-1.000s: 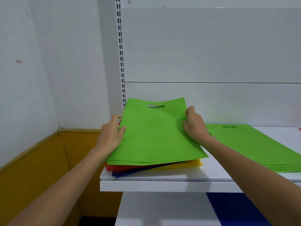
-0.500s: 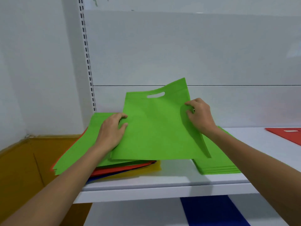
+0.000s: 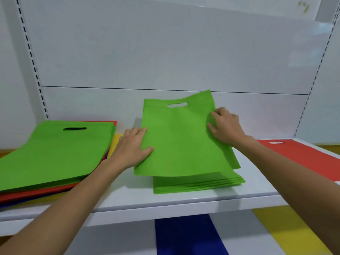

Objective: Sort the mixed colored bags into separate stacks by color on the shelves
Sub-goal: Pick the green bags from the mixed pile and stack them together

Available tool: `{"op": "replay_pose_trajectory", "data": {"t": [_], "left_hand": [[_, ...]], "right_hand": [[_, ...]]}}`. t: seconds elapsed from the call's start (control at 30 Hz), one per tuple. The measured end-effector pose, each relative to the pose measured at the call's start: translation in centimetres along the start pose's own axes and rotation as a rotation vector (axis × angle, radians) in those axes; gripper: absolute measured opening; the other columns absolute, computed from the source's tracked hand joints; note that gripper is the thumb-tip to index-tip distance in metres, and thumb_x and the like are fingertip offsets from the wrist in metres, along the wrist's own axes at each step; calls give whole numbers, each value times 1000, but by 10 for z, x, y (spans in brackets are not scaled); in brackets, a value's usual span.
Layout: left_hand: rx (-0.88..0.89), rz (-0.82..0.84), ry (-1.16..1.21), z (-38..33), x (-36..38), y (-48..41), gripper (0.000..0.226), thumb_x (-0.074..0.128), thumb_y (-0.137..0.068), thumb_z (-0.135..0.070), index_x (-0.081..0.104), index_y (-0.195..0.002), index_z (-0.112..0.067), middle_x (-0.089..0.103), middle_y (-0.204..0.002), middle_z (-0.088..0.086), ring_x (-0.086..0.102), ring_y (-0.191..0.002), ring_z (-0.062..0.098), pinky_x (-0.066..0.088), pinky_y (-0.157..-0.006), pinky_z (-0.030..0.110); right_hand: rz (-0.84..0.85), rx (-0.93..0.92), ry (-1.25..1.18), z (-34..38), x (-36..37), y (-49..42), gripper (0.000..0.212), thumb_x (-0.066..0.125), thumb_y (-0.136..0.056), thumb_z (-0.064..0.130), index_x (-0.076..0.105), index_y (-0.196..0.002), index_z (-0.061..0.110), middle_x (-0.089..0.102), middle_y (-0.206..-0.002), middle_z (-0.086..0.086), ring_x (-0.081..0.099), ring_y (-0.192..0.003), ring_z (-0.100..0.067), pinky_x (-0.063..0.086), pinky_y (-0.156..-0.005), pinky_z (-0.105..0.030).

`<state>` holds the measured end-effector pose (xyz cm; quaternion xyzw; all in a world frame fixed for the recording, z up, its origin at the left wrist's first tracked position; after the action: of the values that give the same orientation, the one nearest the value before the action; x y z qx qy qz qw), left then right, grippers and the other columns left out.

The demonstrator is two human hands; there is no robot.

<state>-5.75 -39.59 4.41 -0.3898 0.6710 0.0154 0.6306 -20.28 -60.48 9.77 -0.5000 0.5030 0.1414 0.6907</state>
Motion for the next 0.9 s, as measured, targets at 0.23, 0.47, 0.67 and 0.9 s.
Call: {"op": "replay_pose_trajectory", "data": {"t": [0.23,0.47,0.67,0.9], "left_hand": [[-76,142,19,-31,54,11,65,56,-87,-37,30,-141,-11,37,-140,9,33,-128,27,30,-106,33],[-309,315,-39,-7,85,30,55,55,-82,-49,49,-126,-16,48,-127,10,48,-115,28,42,-92,34],[-439,273,184,-9,84,31,54,57,-85,-37,45,-134,-17,54,-130,8,49,-119,26,39,-93,30],[-496,239,257,-5,80,30,52,58,-85,-33,45,-132,-13,51,-134,10,47,-122,28,38,-92,27]], "right_hand": [[257,26,-12,-26,79,16,42,43,-95,25,39,-129,2,30,-141,-16,27,-131,-31,28,-106,-51],[518,222,-89,-47,144,44,48,40,-96,35,34,-137,11,36,-139,-17,32,-130,-35,30,-103,-47],[471,316,-270,-52,137,43,35,44,-93,24,47,-119,1,53,-123,-19,44,-118,-35,37,-95,-36],[470,357,-589,-52,137,43,50,49,-91,13,39,-140,11,43,-141,-13,41,-129,-27,34,-103,-32]]}}
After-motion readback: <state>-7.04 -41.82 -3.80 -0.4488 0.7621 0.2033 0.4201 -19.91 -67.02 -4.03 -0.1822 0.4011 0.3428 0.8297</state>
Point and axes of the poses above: each hand's wrist, its own y-axis away from the middle knuckle, its own x-axis out of the palm, z = x × y, the point moved 10 cm from there along -y, towards the middle knuckle
